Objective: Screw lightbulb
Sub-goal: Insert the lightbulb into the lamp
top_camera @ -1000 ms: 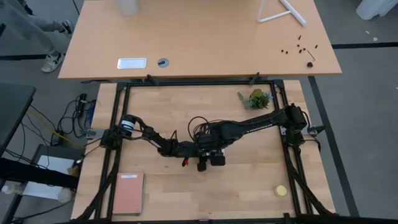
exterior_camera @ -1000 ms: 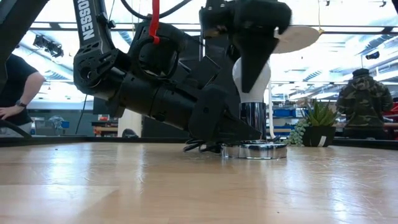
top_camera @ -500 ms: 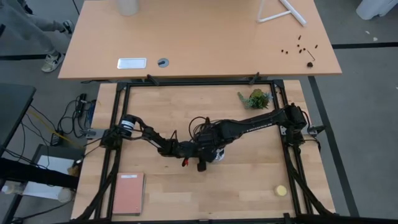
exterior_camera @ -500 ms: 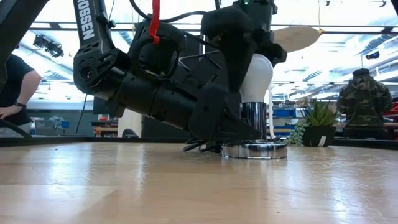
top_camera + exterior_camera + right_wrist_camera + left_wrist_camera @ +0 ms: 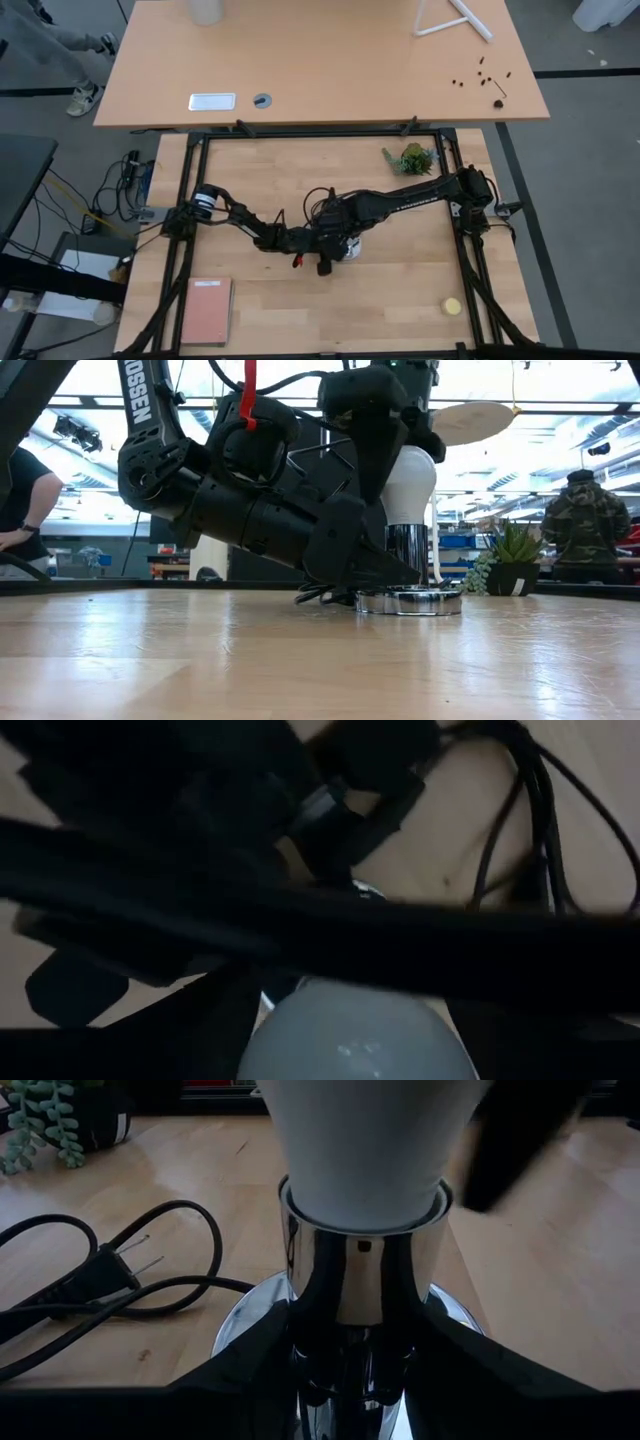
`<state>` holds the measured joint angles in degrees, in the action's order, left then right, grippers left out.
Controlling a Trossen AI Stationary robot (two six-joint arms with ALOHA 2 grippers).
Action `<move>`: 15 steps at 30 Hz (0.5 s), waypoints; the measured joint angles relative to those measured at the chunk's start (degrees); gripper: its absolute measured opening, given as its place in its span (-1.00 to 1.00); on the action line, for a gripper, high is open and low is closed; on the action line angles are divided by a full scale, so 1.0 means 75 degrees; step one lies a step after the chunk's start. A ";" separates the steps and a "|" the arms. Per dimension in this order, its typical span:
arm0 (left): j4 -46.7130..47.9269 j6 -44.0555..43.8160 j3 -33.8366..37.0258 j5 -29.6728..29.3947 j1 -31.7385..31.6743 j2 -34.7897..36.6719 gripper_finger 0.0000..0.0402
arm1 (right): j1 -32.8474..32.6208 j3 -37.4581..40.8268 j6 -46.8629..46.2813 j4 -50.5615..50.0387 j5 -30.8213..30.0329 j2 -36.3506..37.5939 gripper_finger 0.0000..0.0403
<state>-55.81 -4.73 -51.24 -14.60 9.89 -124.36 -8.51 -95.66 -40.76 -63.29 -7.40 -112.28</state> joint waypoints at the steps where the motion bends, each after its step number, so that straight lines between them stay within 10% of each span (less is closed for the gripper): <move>1: 0.0000 0.0000 0.0000 0.0001 0.0000 0.0000 -0.03 | 0.0000 0.0000 0.0217 0.0085 0.0000 0.0001 0.58; 15: 0.0031 0.0000 0.0001 0.0007 0.0000 0.0000 -0.03 | -0.0023 -0.0822 0.1905 -0.0678 -0.0114 0.0221 0.98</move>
<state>-55.58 -4.73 -51.24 -14.55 9.89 -124.36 -8.68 -101.82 -26.48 -68.37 -8.26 -110.62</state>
